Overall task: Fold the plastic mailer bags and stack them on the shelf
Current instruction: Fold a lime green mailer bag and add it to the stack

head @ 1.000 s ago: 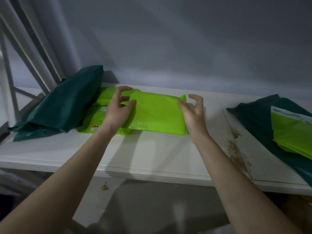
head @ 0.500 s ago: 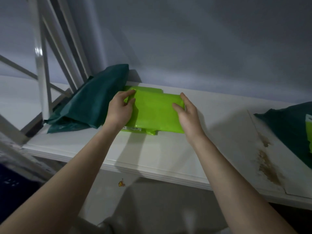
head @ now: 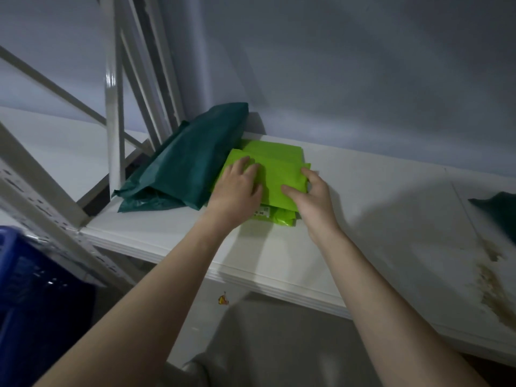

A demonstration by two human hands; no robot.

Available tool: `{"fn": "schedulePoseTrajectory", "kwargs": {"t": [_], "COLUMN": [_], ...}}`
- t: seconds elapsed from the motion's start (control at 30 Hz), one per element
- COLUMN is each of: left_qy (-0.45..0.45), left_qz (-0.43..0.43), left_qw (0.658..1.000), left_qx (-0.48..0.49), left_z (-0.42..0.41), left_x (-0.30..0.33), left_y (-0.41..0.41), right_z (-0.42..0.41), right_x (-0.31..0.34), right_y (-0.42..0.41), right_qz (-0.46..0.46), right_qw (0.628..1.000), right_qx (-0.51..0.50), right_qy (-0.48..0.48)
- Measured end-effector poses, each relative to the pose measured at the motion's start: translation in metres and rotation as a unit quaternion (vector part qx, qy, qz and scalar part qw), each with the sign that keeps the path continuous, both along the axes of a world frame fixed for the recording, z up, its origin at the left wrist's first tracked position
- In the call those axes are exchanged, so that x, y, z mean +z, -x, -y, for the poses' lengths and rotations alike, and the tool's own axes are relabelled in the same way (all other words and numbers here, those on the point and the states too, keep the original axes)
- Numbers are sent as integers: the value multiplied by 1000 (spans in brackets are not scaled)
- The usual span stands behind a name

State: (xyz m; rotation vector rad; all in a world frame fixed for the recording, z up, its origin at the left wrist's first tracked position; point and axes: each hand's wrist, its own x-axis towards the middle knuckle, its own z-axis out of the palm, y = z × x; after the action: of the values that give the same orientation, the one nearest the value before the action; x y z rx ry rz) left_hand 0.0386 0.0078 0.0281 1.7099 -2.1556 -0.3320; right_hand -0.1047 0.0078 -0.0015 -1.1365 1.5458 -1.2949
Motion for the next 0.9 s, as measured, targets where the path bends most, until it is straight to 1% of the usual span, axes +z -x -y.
{"fn": "schedulePoseTrajectory", "kwargs": {"t": [0.1, 0.17, 0.27, 0.37, 0.53, 0.7, 0.77, 0.9], "left_qy": [-30, -48, -77, -91, -100, -98, -78, -11], "left_qz": [56, 65, 70, 88, 89, 114, 118, 91], "left_qw": [998, 997, 995, 992, 991, 988, 989, 995], "left_qx": [-3, 0, 5, 5, 15, 32, 35, 32], "left_z": [1, 1, 2, 3, 5, 2, 2, 0], "left_x": [-7, -8, -9, -12, -13, -13, -10, 1], "left_y": [2, 1, 2, 3, 6, 16, 19, 29], "right_z": [2, 0, -3, -7, -9, -12, -14, -18], "right_x": [-4, -5, -8, -11, -12, -11, -9, 7], "right_y": [-9, -9, -7, -8, -7, -5, -4, 11], "right_qz": [-68, -152, -316, -409, -449, -455, -447, -428], "right_qw": [998, 988, 948, 909, 886, 881, 886, 898], "right_qx": [5, 7, 7, 47, 107, 125, 123, 90], "right_qy": [5, 15, 41, 60, 29, 22, 25, 40]}}
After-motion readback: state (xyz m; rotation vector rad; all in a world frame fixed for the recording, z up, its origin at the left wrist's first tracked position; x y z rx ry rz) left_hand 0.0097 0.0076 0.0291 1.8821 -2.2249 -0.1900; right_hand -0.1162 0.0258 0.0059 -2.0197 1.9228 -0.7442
